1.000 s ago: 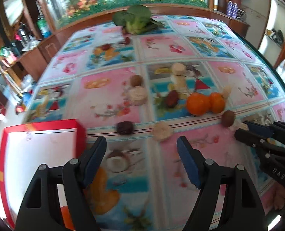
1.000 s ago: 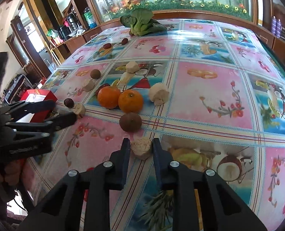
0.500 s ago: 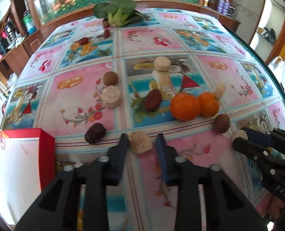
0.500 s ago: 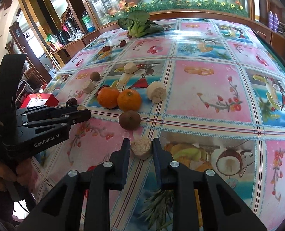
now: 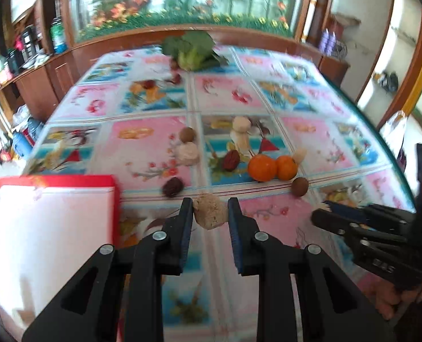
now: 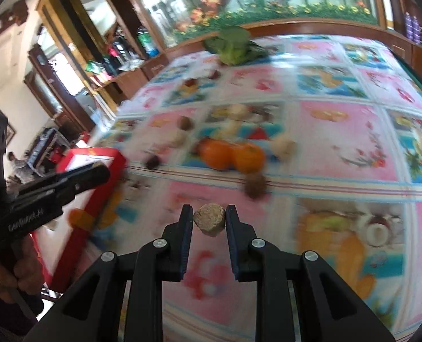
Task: Organize fruits
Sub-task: 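Carry both cookies into the white tray and open both grippers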
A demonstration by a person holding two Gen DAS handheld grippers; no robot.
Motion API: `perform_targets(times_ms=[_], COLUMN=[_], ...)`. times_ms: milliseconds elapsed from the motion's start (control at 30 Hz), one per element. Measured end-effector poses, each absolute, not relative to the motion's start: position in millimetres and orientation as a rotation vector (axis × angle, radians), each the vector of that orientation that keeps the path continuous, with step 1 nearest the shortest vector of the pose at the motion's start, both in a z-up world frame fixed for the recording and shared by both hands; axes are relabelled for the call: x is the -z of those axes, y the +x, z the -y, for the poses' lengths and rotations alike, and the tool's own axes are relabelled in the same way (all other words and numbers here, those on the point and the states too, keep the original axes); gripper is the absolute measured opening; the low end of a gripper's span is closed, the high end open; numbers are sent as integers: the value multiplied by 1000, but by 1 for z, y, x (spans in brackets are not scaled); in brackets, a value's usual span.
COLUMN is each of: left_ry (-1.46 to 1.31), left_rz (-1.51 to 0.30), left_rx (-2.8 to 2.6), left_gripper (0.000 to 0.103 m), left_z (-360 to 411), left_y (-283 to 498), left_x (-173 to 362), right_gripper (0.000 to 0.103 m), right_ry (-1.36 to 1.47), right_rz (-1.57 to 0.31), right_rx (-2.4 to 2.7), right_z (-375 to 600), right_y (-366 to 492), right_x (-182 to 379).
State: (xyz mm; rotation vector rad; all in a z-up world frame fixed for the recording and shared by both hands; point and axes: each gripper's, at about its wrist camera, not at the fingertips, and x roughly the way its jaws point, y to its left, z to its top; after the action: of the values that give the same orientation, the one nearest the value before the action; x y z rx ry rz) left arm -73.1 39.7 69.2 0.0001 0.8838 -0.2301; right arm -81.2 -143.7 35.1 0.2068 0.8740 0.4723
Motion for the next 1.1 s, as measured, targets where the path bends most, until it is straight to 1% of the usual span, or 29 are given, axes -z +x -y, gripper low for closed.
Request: perform_targets(times_ms=[133, 300, 533, 700, 1000, 1033, 1100], left_ry=[-55, -71, -87, -99, -62, -53, -35], left_rz=[-832, -802, -806, -840, -858, -861, -869], left_rx=[167, 63, -98, -199, -295, -305, -324], left_gripper=[27, 27, 27, 27, 27, 27, 27], left_z=[-79, -129, -194, -233, -247, -247, -245], left_y=[-101, -134, -163, -174, -176, -177, -174], left_x=[-85, -87, -74, -58, -50, -50, -50], right_gripper=[22, 22, 22, 22, 23, 26, 28], right_ry=[193, 82, -10, -12, -42, -45, -43], right_rz=[-838, -803, -825, -894, -933, -936, -932], right_rx=[-562, -696, -796, -794, -864, -870, -868], right_z=[98, 14, -74, -100, -127, -126, -122], right_y=[-83, -92, -93, -75, -82, -81, -81], right_x=[-52, -64, -47, -30, -23, -22, -23])
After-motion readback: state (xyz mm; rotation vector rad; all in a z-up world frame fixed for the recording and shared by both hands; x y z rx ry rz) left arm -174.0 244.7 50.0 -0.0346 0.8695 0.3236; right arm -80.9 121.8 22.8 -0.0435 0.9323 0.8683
